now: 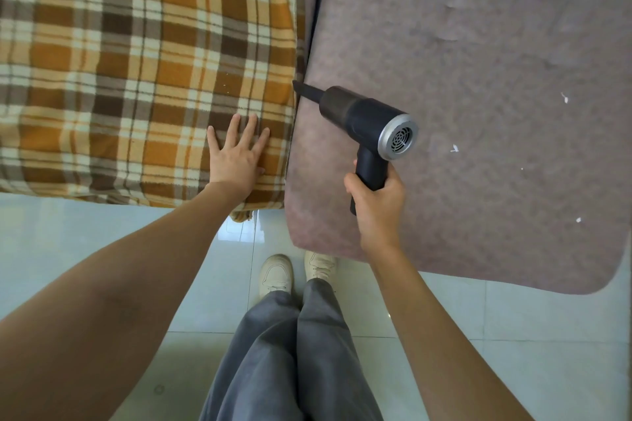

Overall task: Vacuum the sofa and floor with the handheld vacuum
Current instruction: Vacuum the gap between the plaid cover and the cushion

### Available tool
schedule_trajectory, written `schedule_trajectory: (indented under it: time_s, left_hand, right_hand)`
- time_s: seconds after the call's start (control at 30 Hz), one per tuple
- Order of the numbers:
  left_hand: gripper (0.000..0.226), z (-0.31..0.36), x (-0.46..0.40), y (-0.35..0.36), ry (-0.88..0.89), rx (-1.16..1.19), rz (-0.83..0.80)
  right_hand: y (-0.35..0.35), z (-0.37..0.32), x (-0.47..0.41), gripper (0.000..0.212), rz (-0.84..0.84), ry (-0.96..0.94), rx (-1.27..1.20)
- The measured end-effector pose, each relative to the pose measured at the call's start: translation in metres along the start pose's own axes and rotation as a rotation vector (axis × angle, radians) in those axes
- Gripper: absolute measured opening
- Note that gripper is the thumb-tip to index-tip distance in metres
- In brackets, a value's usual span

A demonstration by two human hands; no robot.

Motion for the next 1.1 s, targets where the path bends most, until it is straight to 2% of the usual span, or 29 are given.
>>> schedule_trajectory:
  time_s: [0.33, 0.63, 0.8, 1.1]
  left_hand:
    - [0.117, -0.010, -0.035, -0.023, 0.046, -0.011, -0.165]
    - [0.128, -0.005, -0.046, -0.024, 0.032, -0.049, -0.243]
    - [0.127, -0.002, -0.049, -0.024, 0.023, -0.054, -0.259]
    - [0.132, 0.001, -0.053, -0.020, 0.010, -0.064, -0.264]
  right_hand:
    - [0.048, -0.061, -0.074, 0.029, 0.066, -0.094, -0.020]
    - [0.073, -0.101, -0.132, 0.021, 0.105, -0.161, 0.033]
    - [0.074, -0.095, -0.137, 0.017, 0.053, -0.112, -0.009]
    - [0.071, -0.081, -0.133, 0.019, -0.134, 0.109, -0.180]
Point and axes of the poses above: each hand's wrist, its own x-axis away from the middle knuckle, its own y-axis out of the palm, z = x × y, the point moved 4 cm from there along -x, towards the middle knuckle, and after that the axes turned 10 degrees about y, right-handed, at the moved point
